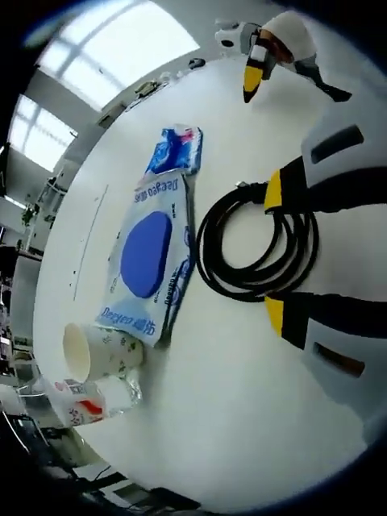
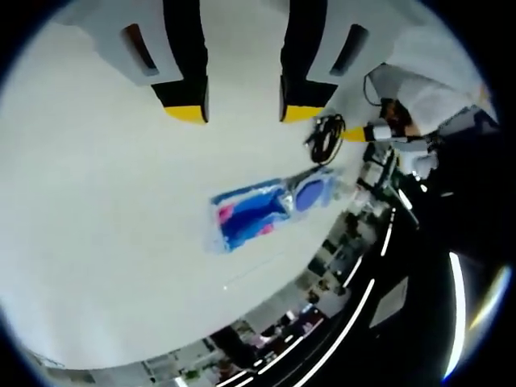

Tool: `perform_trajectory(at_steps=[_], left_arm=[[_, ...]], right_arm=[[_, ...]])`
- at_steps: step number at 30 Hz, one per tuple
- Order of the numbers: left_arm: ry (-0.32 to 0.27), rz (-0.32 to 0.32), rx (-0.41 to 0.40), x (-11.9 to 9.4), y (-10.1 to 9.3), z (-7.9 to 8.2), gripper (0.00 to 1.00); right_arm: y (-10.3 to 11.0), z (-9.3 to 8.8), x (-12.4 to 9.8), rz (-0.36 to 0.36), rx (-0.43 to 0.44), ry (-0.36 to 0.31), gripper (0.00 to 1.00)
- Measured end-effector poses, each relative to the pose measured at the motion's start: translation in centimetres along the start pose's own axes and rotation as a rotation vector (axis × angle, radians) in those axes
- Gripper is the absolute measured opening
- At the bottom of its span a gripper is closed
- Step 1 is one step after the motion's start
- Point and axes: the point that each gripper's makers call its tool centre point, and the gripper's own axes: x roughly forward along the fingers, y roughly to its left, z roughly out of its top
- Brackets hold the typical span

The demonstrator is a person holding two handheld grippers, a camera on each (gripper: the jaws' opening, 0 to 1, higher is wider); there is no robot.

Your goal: Arrange the tabletop items into an orderly group along one side of the table until the central work area is clear of visible clutter.

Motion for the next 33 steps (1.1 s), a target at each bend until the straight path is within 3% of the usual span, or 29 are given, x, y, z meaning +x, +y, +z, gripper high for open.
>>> perform_trajectory(at_steps=[2, 8, 11, 14, 23, 24, 25, 28, 33], left_arm=[[0.02, 0.016, 0.032, 0.6, 0.1, -0.1, 0.36], [-0.021, 0.078, 0.024, 0.8, 1.0, 0.8, 0.24], [-0.027, 0.154, 0.145, 1.0, 2.1, 0.9, 0.1], [-0.074, 0.142, 0.096, 1.1, 1.7, 1.2, 0.1], [-0.097, 0.143, 0.115, 1.0, 1.8, 1.3, 0.07], [-0.046, 0.117, 0.017, 1.2, 1.4, 0.2, 0.06], [-0.098, 0.085, -0.012, 1.2, 1.2, 1.1, 0.06], [-0.105, 0.047, -0.162, 0.9, 1.2, 0.7, 0.04], [-0.151, -0.087, -0.392, -0.3, -0.4, 0.2, 0.0]], right_arm=[[0.1, 0.1, 0.0, 0.001, -0.001, -0.002, 0.33], [0.1, -0.1, -0.1, 0.0, -0.007, 0.001, 0.33], [0.2, -0.4, 0.0, 0.001, -0.009, 0.009, 0.33], [0.5, -0.5, 0.2, 0.009, -0.01, 0.012, 0.33], [0.9, -0.8, 0.2, 0.017, -0.014, 0.019, 0.33], [0.9, -0.9, 0.2, 0.017, -0.013, 0.02, 0.33], [0.9, -0.9, 0.1, 0.018, -0.011, 0.02, 0.33], [1.1, -0.9, 0.1, 0.023, -0.008, 0.02, 0.33], [1.4, -0.6, 0.1, 0.032, -0.007, 0.013, 0.33]])
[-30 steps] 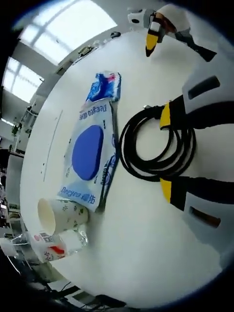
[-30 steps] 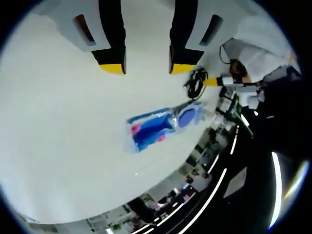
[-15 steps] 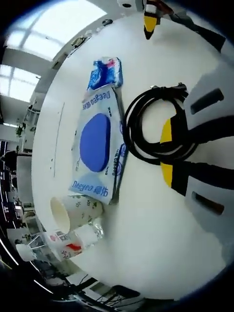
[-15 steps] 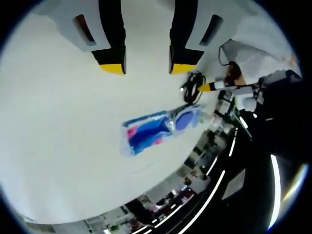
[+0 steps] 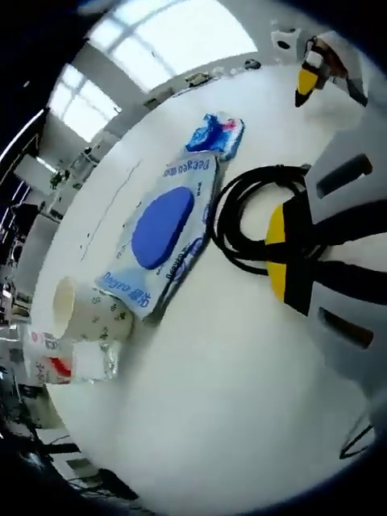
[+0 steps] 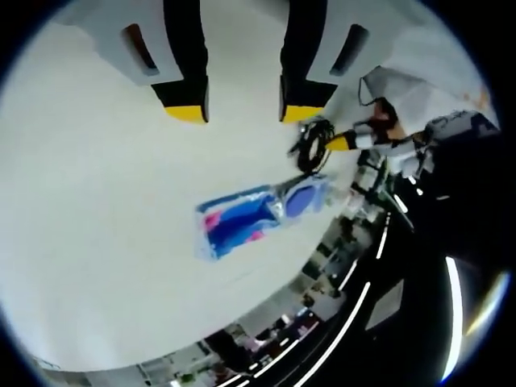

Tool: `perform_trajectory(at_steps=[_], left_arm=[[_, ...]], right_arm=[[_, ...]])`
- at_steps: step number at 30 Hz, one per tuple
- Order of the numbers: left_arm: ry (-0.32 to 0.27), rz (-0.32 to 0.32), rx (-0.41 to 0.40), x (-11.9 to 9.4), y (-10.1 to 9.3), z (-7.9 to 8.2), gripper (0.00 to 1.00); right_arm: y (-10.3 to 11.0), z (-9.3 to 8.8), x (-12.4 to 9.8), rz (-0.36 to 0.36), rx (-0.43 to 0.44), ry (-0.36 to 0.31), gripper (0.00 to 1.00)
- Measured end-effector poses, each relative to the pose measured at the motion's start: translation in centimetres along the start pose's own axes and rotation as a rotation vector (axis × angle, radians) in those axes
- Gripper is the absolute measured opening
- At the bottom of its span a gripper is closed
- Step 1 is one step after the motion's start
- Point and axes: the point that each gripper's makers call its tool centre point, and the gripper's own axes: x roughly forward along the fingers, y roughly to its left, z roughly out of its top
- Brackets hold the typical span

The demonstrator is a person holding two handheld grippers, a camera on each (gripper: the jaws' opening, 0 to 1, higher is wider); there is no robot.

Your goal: Arrange the tabletop items into an orderly group along one side of the table until the central work area is clear of visible clutter.

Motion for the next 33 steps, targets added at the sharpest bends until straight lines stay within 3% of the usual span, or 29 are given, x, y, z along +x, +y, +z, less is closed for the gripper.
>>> perform_trajectory(at_steps=[6, 9, 13, 15, 18, 19, 24, 29, 33], left_arm=[[-0.007, -0.072, -0.002, -1.5, -1.6, -0.1, 0.0], [-0.017, -0.141, -0.052, -1.9, -3.2, 0.1, 0.0], [-0.049, -0.257, -0.018, -2.7, -6.4, 1.0, 0.0], [-0.045, -0.321, -0.011, -3.0, -8.3, 1.2, 0.0], [-0.027, -0.4, 0.009, -3.4, -10.9, 1.0, 0.0], [-0.021, -0.418, 0.025, -3.6, -11.7, 0.8, 0.0], [0.0, -0.493, 0.114, -4.9, -15.5, 0.6, 0.0], [0.028, -0.676, 0.148, -7.0, -20.5, 0.4, 0.0], [0.055, -0.734, 0.198, -7.5, -22.4, -0.5, 0.0]], right_arm=[[1.7, -0.4, 0.8, 0.065, 0.035, 0.024, 0.37], [3.2, -1.0, 1.5, 0.111, 0.046, 0.043, 0.39], [5.4, -1.4, 2.2, 0.192, 0.054, 0.064, 0.43], [6.3, -1.8, 2.5, 0.233, 0.119, 0.087, 0.48], [8.4, -1.4, 3.1, 0.336, 0.332, 0.075, 0.51], [8.7, -1.2, 3.3, 0.351, 0.346, 0.071, 0.52], [8.1, -0.8, 4.0, 0.313, 0.37, 0.059, 0.53], [8.0, 1.4, 3.9, 0.339, 0.503, -0.036, 0.55], [7.6, 2.5, 3.4, 0.344, 0.517, -0.088, 0.51]])
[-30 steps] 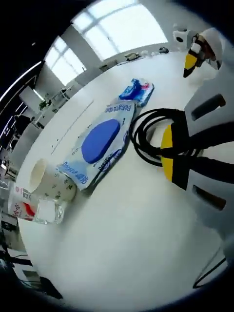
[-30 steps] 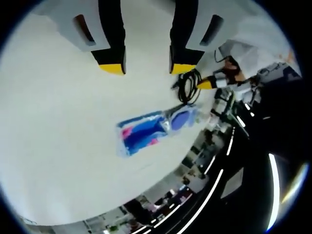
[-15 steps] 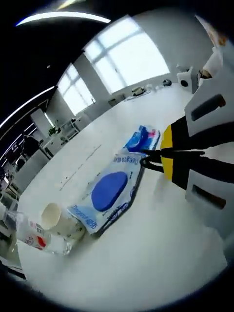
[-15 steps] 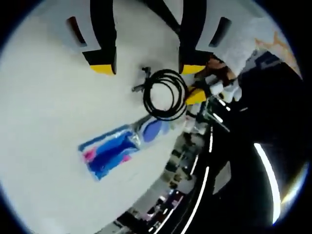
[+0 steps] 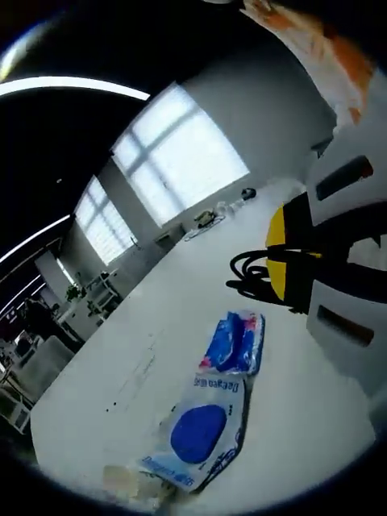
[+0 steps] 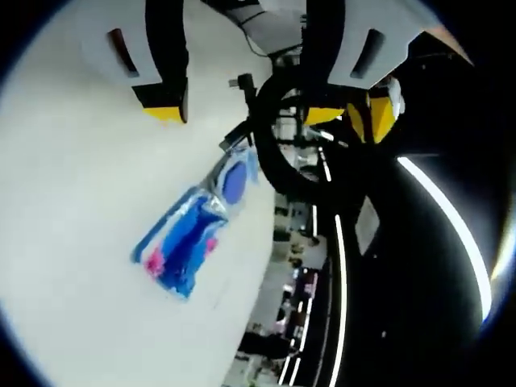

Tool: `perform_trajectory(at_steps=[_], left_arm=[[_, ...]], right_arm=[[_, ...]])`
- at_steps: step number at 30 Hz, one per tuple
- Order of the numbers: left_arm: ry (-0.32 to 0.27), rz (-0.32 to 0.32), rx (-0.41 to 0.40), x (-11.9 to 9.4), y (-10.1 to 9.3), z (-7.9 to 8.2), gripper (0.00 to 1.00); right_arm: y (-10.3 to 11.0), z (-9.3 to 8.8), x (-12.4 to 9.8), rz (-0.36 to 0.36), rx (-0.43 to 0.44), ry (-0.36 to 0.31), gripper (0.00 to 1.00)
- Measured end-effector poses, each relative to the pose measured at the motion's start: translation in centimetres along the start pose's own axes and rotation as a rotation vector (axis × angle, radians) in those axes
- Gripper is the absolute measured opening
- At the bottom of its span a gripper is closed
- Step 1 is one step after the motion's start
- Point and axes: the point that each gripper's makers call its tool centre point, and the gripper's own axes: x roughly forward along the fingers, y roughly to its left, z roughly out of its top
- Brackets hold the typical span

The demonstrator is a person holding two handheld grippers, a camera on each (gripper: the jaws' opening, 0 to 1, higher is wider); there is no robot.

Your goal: Arrange the tabletop items into an orderly group along one side of the table until the central work area is clear of visible clutter.

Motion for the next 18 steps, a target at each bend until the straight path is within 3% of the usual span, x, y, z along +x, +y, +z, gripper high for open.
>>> perform_trajectory(at_steps=[2, 4, 5, 6, 9, 11, 15, 18], left_arm=[[0.006, -0.008, -0.001, 0.2, -0.2, -0.2, 0.0], [0.014, -0.006, 0.002, 0.2, -0.1, -0.4, 0.0], [0.041, 0.027, 0.036, 0.1, 0.6, -0.9, 0.0], [0.03, 0.02, 0.03, 0.1, 0.5, -0.8, 0.0], [0.013, 0.076, 0.013, -0.3, 2.0, -0.8, 0.0], [0.016, 0.138, 0.035, -0.8, 3.4, -0.8, 0.0], [0.045, 0.291, 0.17, -2.0, 6.3, -1.0, 0.0], [0.047, 0.312, 0.134, -2.1, 7.2, -1.3, 0.01]], right_arm=[[-0.2, 0.6, -0.4, -0.008, -0.016, -0.019, 0.43], [-0.1, 0.8, -0.8, 0.011, -0.022, -0.029, 0.26], [0.4, 0.8, -0.8, 0.026, 0.001, -0.033, 0.19], [0.3, 0.7, -0.9, 0.017, 0.007, -0.027, 0.15], [-0.1, 0.6, -1.0, -0.008, 0.061, -0.017, 0.12], [-0.3, 0.8, -1.2, -0.017, 0.046, -0.026, 0.11], [0.5, 0.8, -1.5, 0.006, 0.037, -0.01, 0.1], [0.8, 1.0, -1.4, -0.01, -0.012, -0.005, 0.1]])
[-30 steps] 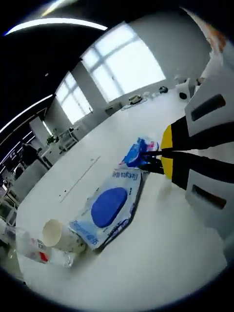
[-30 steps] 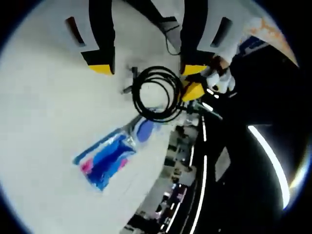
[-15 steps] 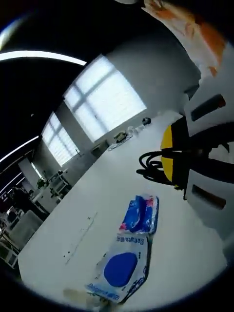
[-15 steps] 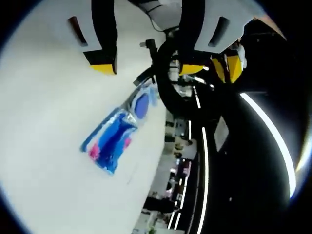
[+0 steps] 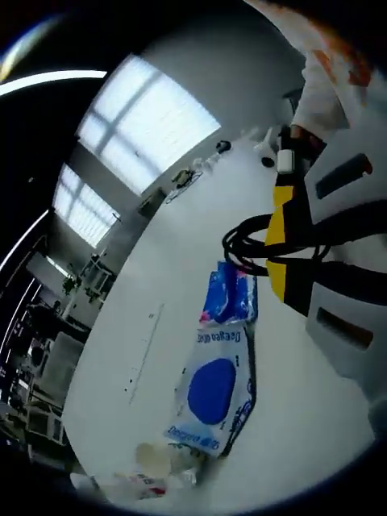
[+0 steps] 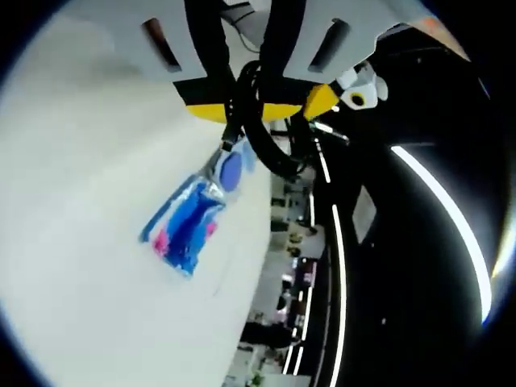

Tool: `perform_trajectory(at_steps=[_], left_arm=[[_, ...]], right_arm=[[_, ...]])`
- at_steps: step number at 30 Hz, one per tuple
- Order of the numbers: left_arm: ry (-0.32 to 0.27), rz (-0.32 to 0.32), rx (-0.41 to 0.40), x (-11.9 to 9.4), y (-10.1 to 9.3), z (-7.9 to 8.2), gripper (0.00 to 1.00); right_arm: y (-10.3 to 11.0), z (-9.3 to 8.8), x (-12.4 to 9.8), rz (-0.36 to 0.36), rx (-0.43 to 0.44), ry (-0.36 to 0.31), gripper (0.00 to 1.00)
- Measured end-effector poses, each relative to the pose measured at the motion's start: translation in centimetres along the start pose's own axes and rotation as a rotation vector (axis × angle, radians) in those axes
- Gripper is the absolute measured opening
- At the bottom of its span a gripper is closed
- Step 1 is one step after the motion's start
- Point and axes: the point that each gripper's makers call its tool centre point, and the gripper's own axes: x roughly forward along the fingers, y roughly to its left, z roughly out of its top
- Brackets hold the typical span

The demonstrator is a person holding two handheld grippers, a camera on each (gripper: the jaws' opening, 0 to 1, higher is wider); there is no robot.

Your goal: Arrange the tabletop items into an orderly group along one side of the table until the central work area is clear of visible clutter.

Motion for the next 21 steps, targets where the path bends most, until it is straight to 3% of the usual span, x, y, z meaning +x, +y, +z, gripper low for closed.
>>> perform_trajectory(at_steps=[3, 8, 12, 15, 21], left_arm=[[0.007, 0.012, -0.045, 0.1, 0.9, -0.6, 0.05], [0.03, 0.054, -0.102, -0.4, 2.5, -1.7, 0.19], [0.046, 0.061, -0.164, -0.6, 3.5, -2.6, 0.25], [0.052, 0.07, -0.169, -0.9, 3.8, -3.0, 0.33], [0.063, 0.082, -0.185, -1.4, 4.2, -3.7, 0.34]], right_arm=[[-0.8, 0.2, 0.0, -0.049, -0.06, 0.015, 0.1], [-1.8, 0.3, 0.0, -0.079, -0.065, 0.022, 0.1], [-4.4, -0.2, 0.0, -0.186, -0.098, 0.056, 0.1], [-5.1, -0.3, 0.2, -0.206, -0.107, 0.064, 0.1], [-6.5, 0.5, 0.7, -0.278, -0.159, 0.077, 0.1]])
